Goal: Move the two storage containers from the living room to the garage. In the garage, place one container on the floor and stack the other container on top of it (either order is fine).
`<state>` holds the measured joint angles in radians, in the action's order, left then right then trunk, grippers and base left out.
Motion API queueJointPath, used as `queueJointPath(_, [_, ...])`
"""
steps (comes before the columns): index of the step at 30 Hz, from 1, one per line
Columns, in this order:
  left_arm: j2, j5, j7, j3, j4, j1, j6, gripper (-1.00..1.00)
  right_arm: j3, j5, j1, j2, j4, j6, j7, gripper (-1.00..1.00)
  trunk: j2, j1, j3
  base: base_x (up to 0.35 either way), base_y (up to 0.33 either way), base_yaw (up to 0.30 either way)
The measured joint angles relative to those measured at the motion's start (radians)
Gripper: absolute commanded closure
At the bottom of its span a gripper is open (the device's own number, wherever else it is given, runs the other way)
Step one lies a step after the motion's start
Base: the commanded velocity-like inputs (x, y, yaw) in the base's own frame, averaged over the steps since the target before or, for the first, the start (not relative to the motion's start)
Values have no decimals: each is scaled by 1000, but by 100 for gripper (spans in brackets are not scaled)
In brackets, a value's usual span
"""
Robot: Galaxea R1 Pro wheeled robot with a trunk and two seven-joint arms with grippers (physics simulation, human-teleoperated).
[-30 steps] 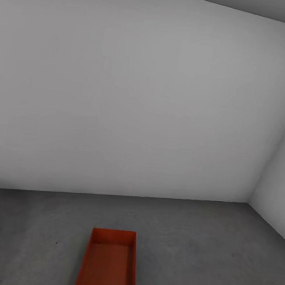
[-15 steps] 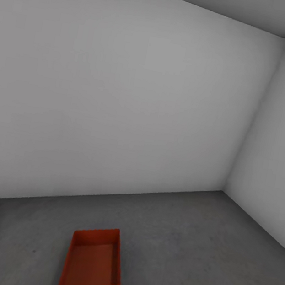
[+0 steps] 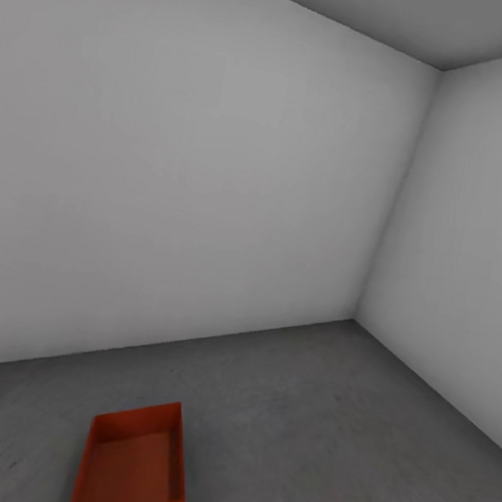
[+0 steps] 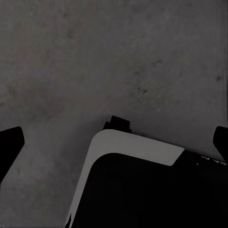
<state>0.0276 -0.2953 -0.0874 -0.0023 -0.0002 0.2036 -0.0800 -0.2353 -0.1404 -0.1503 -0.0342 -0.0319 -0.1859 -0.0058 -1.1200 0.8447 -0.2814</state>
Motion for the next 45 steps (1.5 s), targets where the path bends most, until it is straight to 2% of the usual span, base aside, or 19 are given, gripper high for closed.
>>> queueJointPath(45, [0, 0, 0, 0, 0, 0, 0, -100, 1, -2, 0, -3, 0, -2, 0, -100, 0, 0, 0, 0, 0, -300])
